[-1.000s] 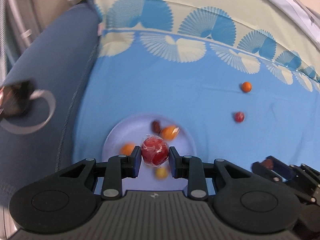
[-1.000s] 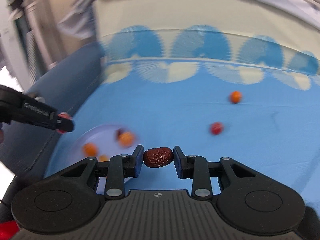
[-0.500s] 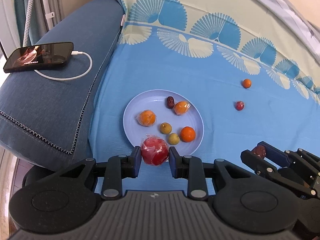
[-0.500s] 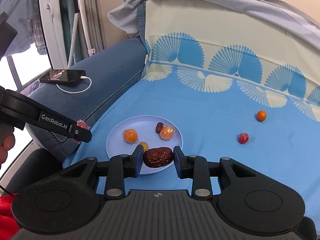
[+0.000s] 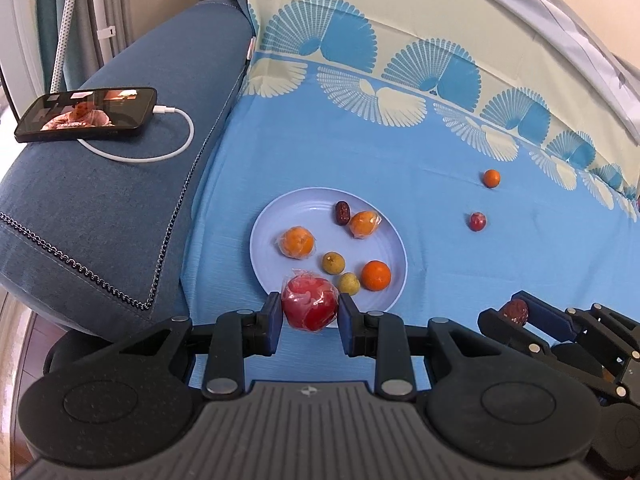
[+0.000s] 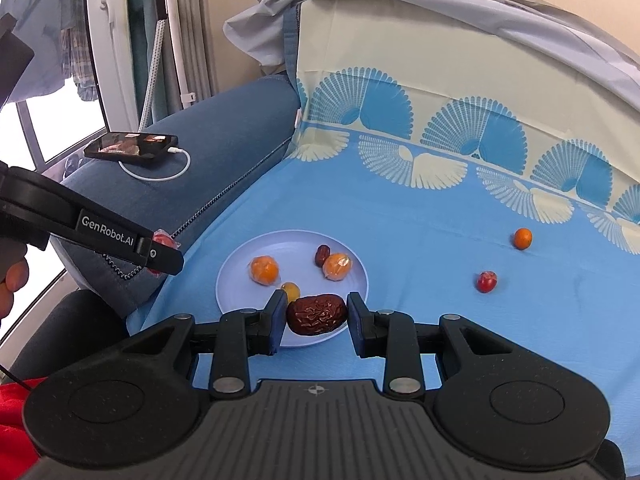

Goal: Organize fruits
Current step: 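Carry the red date in the right tool over the plate while the left tool carries the wrapped red fruit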

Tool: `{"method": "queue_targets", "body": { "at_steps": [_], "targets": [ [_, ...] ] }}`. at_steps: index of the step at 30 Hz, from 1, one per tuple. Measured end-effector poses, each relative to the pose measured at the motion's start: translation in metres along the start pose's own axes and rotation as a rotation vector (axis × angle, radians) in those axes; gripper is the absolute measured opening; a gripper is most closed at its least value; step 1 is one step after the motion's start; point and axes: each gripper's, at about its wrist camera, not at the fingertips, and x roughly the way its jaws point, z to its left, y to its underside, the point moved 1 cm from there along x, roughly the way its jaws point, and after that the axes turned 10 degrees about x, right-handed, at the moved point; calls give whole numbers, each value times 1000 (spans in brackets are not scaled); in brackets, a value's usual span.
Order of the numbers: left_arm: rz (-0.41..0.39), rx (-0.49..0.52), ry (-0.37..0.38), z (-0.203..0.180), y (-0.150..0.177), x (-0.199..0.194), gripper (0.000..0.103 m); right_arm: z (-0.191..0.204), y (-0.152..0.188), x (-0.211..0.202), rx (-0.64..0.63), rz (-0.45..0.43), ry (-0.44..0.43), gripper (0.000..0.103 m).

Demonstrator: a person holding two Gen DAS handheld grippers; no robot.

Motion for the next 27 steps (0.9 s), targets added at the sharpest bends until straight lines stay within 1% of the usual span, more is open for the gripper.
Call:
{"method": "queue_targets", "body": {
  "at_steps": [15,27],
  "targets": [
    [14,-19,6,6,-6,9,32,-1,-1,10,1,33,2,34],
    [29,-18,13,7,-14,27,32,-6,-5,29,28,73,7,34]
  ]
}}
